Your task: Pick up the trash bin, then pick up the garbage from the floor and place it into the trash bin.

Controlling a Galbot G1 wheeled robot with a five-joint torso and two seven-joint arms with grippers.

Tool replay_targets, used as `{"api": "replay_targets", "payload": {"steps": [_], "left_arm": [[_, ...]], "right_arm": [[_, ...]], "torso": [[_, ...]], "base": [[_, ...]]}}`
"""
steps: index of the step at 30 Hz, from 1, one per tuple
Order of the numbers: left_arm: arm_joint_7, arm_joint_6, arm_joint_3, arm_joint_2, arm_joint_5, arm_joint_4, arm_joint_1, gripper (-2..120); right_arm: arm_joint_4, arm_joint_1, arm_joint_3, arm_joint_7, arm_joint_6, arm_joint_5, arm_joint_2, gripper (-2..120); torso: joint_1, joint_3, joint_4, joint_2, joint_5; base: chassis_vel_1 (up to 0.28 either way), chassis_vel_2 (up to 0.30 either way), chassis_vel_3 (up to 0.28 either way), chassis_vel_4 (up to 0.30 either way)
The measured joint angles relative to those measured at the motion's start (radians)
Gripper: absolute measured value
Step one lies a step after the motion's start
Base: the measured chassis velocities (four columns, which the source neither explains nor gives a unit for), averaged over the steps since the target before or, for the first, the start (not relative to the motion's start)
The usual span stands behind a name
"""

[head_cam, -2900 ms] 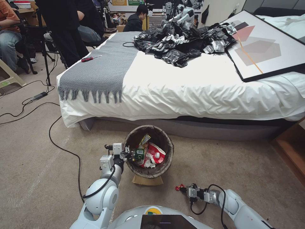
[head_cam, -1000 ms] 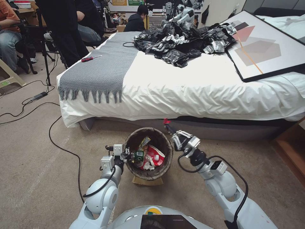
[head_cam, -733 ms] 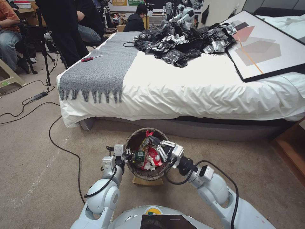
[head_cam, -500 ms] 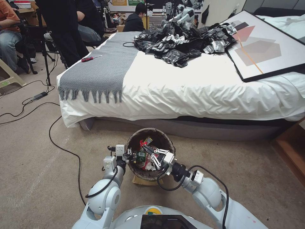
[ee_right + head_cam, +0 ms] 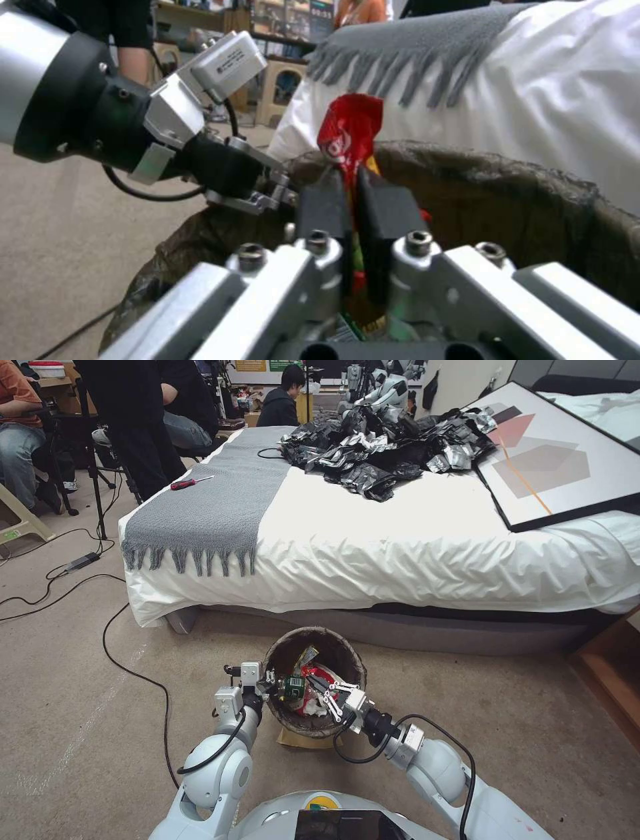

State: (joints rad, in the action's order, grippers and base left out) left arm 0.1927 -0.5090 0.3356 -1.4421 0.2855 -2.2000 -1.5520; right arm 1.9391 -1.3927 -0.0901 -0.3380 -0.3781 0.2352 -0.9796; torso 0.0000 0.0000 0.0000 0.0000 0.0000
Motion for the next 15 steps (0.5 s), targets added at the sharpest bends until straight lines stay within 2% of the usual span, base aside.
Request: {"api": "replay_targets", "payload": {"steps": [2,4,5,8,9,11,12,14,15], "left_arm": [[0.0,0.0,0.0,0.0,0.001,0.0,0.0,0],[0.0,-0.003,0.001,0.001,0.001,-0.001,0.0,0],[0.0,-0.003,0.001,0.001,0.001,-0.001,0.0,0],[0.001,-0.008,0.003,0.002,0.003,-0.004,0.0,0],[0.001,-0.008,0.003,0.002,0.003,-0.004,0.0,0],[0.002,-0.009,0.004,0.003,0.003,-0.005,0.001,0],[0.002,-0.009,0.004,0.003,0.003,-0.005,0.001,0],[0.002,-0.011,0.005,0.003,0.004,-0.006,0.0,0],[0.002,-0.011,0.005,0.003,0.004,-0.006,0.0,0]], "right_arm": [[0.0,-0.002,-0.004,-0.001,-0.002,-0.001,-0.001,14],[0.001,-0.003,-0.011,-0.003,-0.003,-0.001,-0.004,25],[0.001,-0.003,-0.011,-0.003,-0.003,-0.001,-0.004,25],[0.003,-0.003,-0.018,-0.005,-0.003,-0.001,-0.005,40],[0.003,-0.003,-0.018,-0.005,-0.003,-0.001,-0.005,40],[0.006,-0.003,-0.02,-0.006,-0.005,0.0,-0.005,50],[0.006,-0.003,-0.02,-0.006,-0.005,0.0,-0.005,50],[0.01,-0.005,-0.023,-0.006,-0.006,0.0,-0.006,61],[0.01,-0.005,-0.023,-0.006,-0.006,0.0,-0.006,61]], "torso": [[0.0,0.0,0.0,0.0,0.0],[0.0,0.0,0.0,0.0,0.0],[0.0,0.0,0.0,0.0,0.0],[0.0,0.0,0.0,0.0,0.0],[0.0,0.0,0.0,0.0,0.0],[0.0,0.0,0.0,0.0,0.0],[0.0,0.0,0.0,0.0,0.0],[0.0,0.0,0.0,0.0,-0.0001],[0.0,0.0,0.0,0.0,-0.0001]], "base": [[0.0,0.0,0.0,0.0],[0.0,0.0,0.0,0.0],[0.0,0.0,0.0,0.0],[0.0,0.0,0.0,0.0],[0.0,0.0,0.0,0.0],[0.0,0.0,0.0,0.0],[0.0,0.0,0.0,0.0],[0.0,0.0,0.0,0.0],[0.0,0.0,0.0,0.0]]}}
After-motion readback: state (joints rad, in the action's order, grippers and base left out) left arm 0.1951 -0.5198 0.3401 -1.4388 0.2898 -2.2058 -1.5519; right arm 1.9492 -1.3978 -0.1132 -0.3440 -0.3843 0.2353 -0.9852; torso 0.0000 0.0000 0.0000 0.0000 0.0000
